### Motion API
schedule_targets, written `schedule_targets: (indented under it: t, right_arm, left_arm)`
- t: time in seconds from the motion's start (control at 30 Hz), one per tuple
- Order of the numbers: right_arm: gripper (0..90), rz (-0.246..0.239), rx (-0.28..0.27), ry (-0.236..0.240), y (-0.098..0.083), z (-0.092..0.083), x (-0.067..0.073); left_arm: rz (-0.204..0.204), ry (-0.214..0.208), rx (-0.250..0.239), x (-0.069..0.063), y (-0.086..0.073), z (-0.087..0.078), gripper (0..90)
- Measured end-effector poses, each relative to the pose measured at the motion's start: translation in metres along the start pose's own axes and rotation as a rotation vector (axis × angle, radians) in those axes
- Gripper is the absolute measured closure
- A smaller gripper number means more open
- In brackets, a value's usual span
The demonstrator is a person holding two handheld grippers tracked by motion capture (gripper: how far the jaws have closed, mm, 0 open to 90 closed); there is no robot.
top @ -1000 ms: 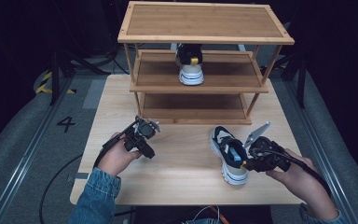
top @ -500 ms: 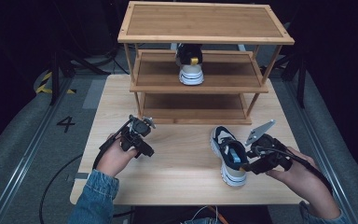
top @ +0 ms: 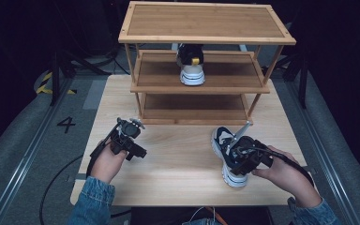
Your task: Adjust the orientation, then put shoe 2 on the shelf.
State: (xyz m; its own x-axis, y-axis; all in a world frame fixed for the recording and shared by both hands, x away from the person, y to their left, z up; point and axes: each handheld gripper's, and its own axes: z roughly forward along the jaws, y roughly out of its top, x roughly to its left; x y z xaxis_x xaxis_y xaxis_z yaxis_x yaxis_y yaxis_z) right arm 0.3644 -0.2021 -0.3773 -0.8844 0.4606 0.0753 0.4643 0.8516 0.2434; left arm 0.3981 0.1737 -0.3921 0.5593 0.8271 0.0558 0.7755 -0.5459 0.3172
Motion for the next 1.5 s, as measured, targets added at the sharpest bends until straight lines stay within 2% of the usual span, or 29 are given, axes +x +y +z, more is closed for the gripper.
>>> schedule_targets:
  t: [0.1, 0.17, 0.33, 0.37, 0.47, 0.53, 0.63, 0.67, 0.73, 0.8, 0.9, 0.97, 1.13, 1.27, 1.4, 1.5]
  right_arm:
    - [50.7, 0.0, 0.04, 0.009, 0.002, 0.01, 0.0]
    - [52.9, -0.002, 0.063, 0.007, 0.003, 0.015, 0.0]
    - [61.3, -0.014, 0.106, 0.012, 0.004, 0.023, 0.001]
    - [64.6, -0.016, 0.118, 0.025, 0.004, 0.026, 0.002]
    - [66.2, -0.023, 0.123, 0.026, 0.005, 0.027, 0.003]
    - [68.7, -0.028, 0.119, 0.021, 0.005, 0.026, 0.003]
    - [70.1, -0.028, 0.119, 0.027, 0.005, 0.026, 0.003]
    - [70.4, -0.029, 0.121, 0.02, 0.006, 0.026, 0.004]
    - [70.5, -0.025, 0.121, 0.021, 0.006, 0.026, 0.004]
    - [70.2, -0.016, 0.109, 0.041, 0.006, 0.024, 0.002]
    - [70.2, -0.012, 0.102, 0.033, 0.006, 0.022, 0.001]
    - [70.1, 0.0, 0.095, 0.053, 0.006, 0.02, 0.0]
    - [70.0, 0.003, 0.088, 0.031, 0.006, 0.014, 0.0]
    - [70.1, 0.006, 0.048, 0.029, 0.004, 0.003, 0.001]
    - [70.0, -0.012, 0.01, -0.006, 0.002, -0.008, 0.002]
    - [70.1, -0.017, -0.023, -0.03, 0.001, -0.015, 0.001]
  left_arm:
    - [-0.051, 0.003, -0.017, 0.006, -0.002, 0.001, 16.7]
    - [-0.063, -0.01, -0.013, 0.008, -0.003, 0.002, 16.9]
    - [-0.042, 0.008, -0.012, 0.009, -0.002, 0.002, 16.9]
    - [-0.04, 0.006, -0.015, 0.009, -0.002, 0.002, 16.9]
    - [-0.037, 0.003, -0.024, 0.01, -0.003, 0.001, 16.8]
    - [-0.057, 0.001, -0.028, 0.011, -0.005, 0.001, 16.9]
    - [-0.051, -0.005, -0.037, 0.013, -0.005, -0.001, 16.9]
    - [-0.066, -0.016, -0.039, 0.013, -0.005, -0.001, 16.8]
    - [-0.049, -0.004, -0.044, 0.015, -0.005, -0.001, 16.7]
    - [-0.053, -0.012, -0.044, 0.014, -0.005, 0.0, 16.7]
    - [-0.057, -0.012, -0.044, 0.015, -0.004, 0.0, 16.7]
    - [-0.055, -0.013, -0.044, 0.015, -0.004, 0.0, 16.8]
    - [-0.053, -0.011, -0.049, 0.014, -0.005, -0.002, 16.8]
    - [-0.049, -0.003, -0.052, 0.015, -0.005, -0.002, 16.8]
    - [-0.063, -0.012, -0.056, 0.013, -0.005, -0.002, 16.8]
    - [-0.043, -0.01, -0.061, 0.011, -0.005, -0.003, 16.8]
